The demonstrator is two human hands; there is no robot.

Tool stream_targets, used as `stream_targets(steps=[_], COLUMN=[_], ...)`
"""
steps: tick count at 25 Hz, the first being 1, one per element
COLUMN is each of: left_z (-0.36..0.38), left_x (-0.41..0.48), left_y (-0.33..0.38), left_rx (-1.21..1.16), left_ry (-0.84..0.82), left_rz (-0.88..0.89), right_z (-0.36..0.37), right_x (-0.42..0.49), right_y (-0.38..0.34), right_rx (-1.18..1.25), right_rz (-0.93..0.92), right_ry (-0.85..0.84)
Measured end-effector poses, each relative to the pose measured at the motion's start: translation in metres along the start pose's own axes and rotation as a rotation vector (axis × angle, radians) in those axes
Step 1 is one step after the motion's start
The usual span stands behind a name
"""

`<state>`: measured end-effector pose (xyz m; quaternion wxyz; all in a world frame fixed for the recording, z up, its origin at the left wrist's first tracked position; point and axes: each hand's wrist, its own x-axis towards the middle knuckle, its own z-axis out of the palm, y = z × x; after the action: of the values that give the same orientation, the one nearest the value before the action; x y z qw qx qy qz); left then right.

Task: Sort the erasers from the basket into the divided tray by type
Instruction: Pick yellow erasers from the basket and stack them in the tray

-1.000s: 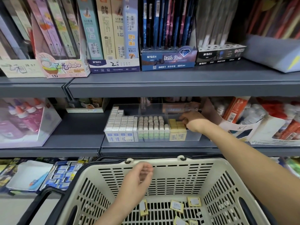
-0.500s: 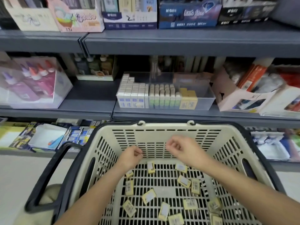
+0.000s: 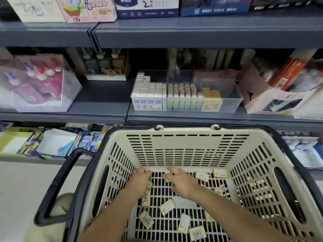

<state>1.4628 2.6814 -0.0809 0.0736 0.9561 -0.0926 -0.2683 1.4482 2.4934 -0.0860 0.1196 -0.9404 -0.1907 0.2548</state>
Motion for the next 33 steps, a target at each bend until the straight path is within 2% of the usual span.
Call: stream_targets(steps=[3,5,7,11,14,15,16,17,18,19,20,22,25,26,29,33], left_z=[0.002,0.002,0.004,0.004,0.0,-0.006,-0.013,-0.02,-0.026,-0.031,-0.033,-0.034,-0.035,-0.034,-0.026,-0.017], left_x=[0.001,-0.001,-0.002,-0.007,-0.008,-0.007,-0.005,-0.005,-0.008,-0.01,-0.011,-0.013,-0.014,-0.014,-0.012,-0.011], left_y=[0.0,0.0,0.0,0.009,0.016,0.018,0.021,0.026,0.033,0.042,0.049,0.058,0.05,0.045,0.03,0.017], left_rx=[0.026,0.048,0.085,0.187,0.219,0.106,-0.136,-0.493,-0.874,-1.152,-1.291,-1.394,-1.447,-1.445,-1.368,-1.267], left_ry=[-0.053,-0.065,-0.063,-0.065,-0.075,-0.069,-0.061,-0.091,-0.198,-0.32,-0.432,-0.577,-0.547,-0.524,-0.494,-0.509], left_rz=[0.05,0.075,0.086,0.085,0.087,0.051,-0.006,-0.085,-0.148,-0.154,-0.129,-0.066,-0.067,-0.088,-0.203,-0.301], right_z=[0.002,0.0,-0.009,-0.037,-0.051,-0.054,-0.057,-0.059,-0.06,-0.061,-0.061,-0.06,-0.055,-0.05,-0.021,0.007], right_x=[0.0,-0.004,-0.009,-0.021,-0.029,-0.032,-0.035,-0.037,-0.038,-0.037,-0.036,-0.033,-0.033,-0.034,-0.035,-0.029], right_y=[-0.001,0.003,0.011,0.022,0.028,0.028,0.026,0.023,0.019,0.014,0.01,0.003,-0.001,-0.003,-0.012,-0.023], right_rx=[-0.06,0.0,0.104,0.365,0.621,0.715,0.787,0.826,0.847,0.855,0.858,0.88,0.975,0.935,0.535,0.268], right_rz=[0.006,0.038,0.082,0.14,0.201,0.205,0.196,0.18,0.166,0.151,0.136,0.113,0.153,0.152,0.075,0.033], right_ry=[0.004,-0.002,-0.011,0.1,0.1,0.084,0.066,0.054,0.052,0.06,0.074,0.113,0.179,0.186,0.074,-0.138])
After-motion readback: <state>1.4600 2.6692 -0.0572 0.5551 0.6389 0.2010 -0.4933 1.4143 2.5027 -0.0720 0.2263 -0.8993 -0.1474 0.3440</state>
